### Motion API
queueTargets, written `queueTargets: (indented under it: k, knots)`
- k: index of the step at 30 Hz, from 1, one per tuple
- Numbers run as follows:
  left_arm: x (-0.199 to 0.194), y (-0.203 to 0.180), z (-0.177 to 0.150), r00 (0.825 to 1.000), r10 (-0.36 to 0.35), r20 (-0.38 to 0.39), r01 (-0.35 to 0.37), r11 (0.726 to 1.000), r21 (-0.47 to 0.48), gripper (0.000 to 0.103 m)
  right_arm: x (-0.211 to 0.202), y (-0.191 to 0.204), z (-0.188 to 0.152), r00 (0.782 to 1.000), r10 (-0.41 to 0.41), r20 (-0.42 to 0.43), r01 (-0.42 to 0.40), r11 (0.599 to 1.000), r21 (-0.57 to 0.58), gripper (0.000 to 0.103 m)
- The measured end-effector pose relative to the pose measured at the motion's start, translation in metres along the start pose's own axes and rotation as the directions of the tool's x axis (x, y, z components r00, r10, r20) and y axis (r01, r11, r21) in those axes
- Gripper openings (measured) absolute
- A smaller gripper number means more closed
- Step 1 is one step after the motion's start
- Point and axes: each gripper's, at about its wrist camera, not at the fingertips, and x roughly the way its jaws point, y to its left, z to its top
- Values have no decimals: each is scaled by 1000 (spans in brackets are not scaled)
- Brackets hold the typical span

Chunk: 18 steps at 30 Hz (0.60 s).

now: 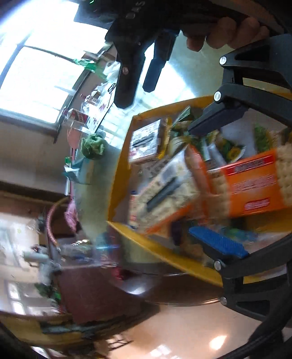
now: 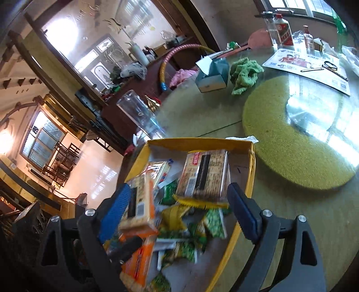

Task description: Organize snacks

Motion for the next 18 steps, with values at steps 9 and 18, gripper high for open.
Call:
queueTargets:
  k: [9,18]
  knots:
    - [-32,-2,-36,999,-50,4,50,994,-96,84,-19,-1,-25,982,169,-83,-164,984,64,89]
    - [-79,-11,-69,997,17,81,-10,996,-85,84,-63,11,-58,997,63,-42,-61,997,49,89]
